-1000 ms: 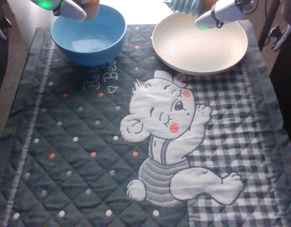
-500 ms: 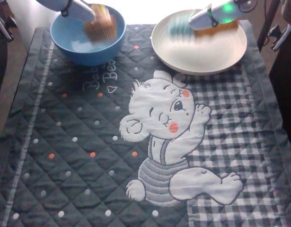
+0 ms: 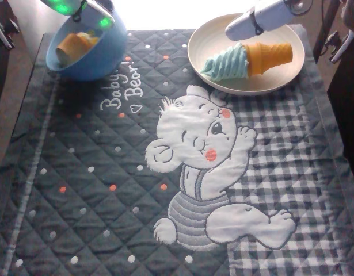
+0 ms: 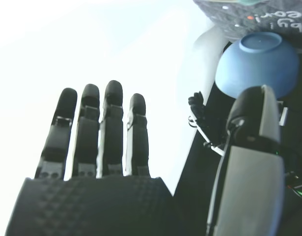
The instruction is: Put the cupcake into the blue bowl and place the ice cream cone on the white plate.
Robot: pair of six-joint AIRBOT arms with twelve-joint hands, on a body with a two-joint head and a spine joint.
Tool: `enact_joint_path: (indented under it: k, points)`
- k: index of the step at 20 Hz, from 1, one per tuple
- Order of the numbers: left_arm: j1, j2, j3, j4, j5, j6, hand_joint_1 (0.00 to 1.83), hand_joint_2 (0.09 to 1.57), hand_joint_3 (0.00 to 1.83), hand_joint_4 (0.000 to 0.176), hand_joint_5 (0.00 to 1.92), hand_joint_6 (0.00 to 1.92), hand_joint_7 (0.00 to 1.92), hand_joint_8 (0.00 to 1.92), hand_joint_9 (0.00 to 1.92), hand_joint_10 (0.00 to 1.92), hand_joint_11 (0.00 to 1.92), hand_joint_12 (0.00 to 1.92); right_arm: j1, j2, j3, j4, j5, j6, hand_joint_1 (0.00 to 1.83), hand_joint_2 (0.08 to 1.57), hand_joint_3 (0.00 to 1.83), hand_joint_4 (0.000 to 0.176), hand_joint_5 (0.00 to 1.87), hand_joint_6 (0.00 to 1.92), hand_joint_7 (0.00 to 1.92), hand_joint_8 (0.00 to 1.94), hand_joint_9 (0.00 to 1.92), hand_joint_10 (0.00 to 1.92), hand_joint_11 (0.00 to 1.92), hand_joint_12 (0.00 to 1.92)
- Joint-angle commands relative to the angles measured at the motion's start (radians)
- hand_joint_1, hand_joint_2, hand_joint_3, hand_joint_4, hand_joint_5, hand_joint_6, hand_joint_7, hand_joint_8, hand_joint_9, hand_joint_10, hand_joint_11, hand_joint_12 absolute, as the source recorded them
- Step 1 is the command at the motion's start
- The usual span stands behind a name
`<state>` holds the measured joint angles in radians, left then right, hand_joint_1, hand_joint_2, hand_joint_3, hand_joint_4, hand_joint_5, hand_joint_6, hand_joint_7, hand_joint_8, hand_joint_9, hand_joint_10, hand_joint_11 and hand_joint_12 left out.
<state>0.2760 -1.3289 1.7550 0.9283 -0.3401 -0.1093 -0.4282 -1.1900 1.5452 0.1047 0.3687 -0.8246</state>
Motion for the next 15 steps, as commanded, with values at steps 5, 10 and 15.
enact_joint_path:
  k: [5, 10, 15]
  points:
    - [-0.022, 0.013, -0.008, -0.034, -0.066, -0.009, 1.09, 0.81, 0.0, 0.0, 0.51, 0.0, 0.41, 0.0, 0.36, 0.01, 0.21, 0.55, 0.016, 0.003, -0.014, 0.008, 0.129, 0.004, 0.86, 0.72, 0.0, 0.044, 0.5, 0.0, 0.55, 0.0, 0.4, 0.0, 0.0, 0.95]
    - [-0.026, 0.021, -0.014, -0.034, -0.071, -0.009, 1.06, 0.83, 0.0, 0.0, 0.5, 0.0, 0.38, 0.0, 0.38, 0.0, 0.06, 0.85, 0.016, 0.003, -0.025, 0.002, 0.141, 0.004, 0.88, 0.73, 0.0, 0.033, 0.48, 0.0, 0.54, 0.0, 0.39, 0.0, 0.0, 0.98]
    - [-0.026, 0.035, -0.025, -0.039, -0.075, -0.01, 1.06, 0.83, 0.0, 0.0, 0.5, 0.0, 0.36, 0.0, 0.39, 0.0, 0.1, 0.83, 0.016, 0.003, -0.039, -0.002, 0.153, 0.004, 0.91, 0.75, 0.01, 0.036, 0.47, 0.0, 0.5, 0.0, 0.43, 0.0, 0.02, 1.17]
